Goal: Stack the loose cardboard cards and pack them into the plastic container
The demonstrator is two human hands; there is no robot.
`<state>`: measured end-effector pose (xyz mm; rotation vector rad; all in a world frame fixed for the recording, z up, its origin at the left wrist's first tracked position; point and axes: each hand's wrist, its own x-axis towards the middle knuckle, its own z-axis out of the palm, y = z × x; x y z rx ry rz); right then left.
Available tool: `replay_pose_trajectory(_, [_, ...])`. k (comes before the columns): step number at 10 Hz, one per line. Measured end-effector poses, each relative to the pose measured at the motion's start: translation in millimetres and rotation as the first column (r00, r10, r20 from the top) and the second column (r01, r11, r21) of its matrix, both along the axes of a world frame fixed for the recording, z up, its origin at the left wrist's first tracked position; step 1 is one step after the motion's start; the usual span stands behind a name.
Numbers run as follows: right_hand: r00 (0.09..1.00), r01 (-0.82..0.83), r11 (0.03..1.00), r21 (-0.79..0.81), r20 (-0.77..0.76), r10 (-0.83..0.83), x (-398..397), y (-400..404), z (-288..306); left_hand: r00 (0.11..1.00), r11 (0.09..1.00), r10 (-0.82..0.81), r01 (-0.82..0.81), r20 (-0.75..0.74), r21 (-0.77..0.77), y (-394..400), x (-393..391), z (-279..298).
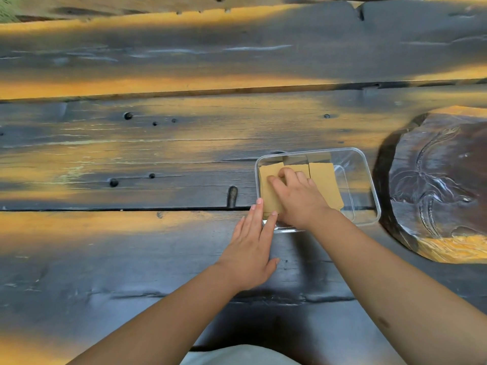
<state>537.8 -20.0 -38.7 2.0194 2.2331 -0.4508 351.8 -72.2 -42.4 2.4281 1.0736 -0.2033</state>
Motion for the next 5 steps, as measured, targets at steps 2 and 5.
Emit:
replay_pose_trajectory(2, [0.987,0.065,0.996,-0.052,-0.142,-0.072,8.7,-5.7,15.3,1.000,1.000,-0.017,0.016,0.024,0.013,1.5,-1.7,11.3])
replay_pose_trajectory(5, [0.959,0.197,0.979,0.049,-0.215,-0.182,21.8,-22.1,109.4,0.997,0.982,0.060,-0.069,0.058,0.174,35.3,-36.2,91.1])
